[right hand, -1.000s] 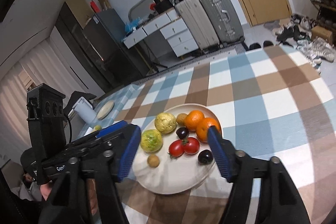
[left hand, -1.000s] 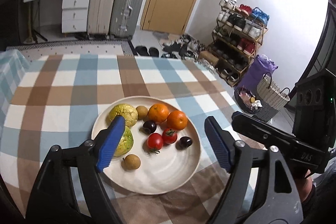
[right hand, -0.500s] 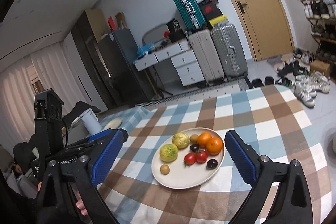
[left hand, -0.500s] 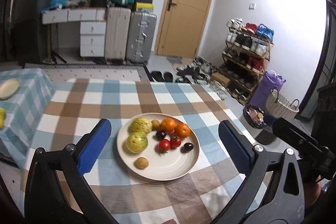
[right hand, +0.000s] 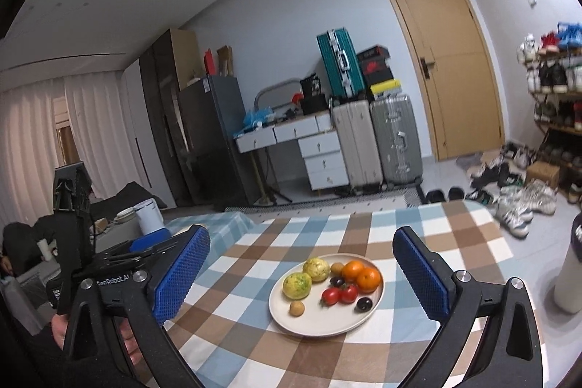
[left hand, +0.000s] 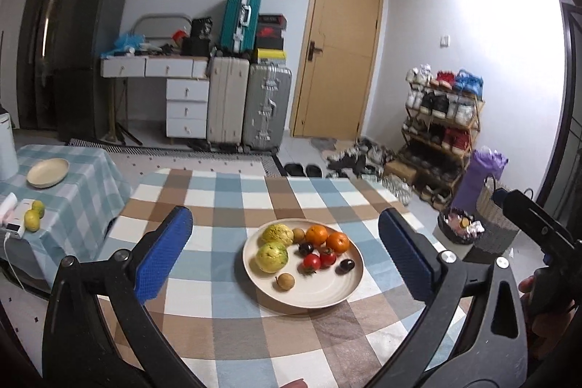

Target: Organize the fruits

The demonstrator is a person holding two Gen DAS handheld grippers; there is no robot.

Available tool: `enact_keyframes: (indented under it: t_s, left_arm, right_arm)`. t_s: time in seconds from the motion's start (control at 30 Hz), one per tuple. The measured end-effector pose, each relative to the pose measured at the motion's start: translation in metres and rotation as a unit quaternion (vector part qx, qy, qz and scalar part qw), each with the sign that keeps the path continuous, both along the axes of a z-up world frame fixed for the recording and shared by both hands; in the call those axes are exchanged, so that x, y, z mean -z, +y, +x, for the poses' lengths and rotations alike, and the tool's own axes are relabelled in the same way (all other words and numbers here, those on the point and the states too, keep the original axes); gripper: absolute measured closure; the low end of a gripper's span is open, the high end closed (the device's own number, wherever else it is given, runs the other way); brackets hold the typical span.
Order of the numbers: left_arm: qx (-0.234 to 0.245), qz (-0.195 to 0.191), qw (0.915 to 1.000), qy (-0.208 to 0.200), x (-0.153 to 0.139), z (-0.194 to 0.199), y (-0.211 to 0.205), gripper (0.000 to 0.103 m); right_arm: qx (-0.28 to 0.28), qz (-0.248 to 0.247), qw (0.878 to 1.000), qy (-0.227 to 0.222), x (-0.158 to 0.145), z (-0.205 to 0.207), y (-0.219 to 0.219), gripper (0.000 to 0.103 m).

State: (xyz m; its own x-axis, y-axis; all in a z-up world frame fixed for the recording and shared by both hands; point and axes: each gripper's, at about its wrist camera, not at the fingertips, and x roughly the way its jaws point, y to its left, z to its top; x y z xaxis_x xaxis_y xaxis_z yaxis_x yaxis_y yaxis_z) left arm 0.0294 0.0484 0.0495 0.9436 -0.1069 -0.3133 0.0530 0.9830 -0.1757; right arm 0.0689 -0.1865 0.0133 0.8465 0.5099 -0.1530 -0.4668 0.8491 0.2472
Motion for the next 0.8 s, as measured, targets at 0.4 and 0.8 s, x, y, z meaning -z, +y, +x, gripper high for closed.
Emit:
enact_keyframes:
  t_s: [0.4, 0.8]
  left_arm:
    - [-0.036, -0.01, 0.9991, -0.023, 0.025, -0.03, 0.023, 0.001]
    - [-0.036, 0.037, 0.9978, -0.041, 0.049, -0.026, 0.009, 0.001]
  right_arm:
    - [0.059, -0.045, 0.989, -0.126, 0.011, -0.054, 0.006, 0.0]
    - [0.076, -0.099, 0.984, -0.126, 0.045, -0.062, 0.009, 0.0]
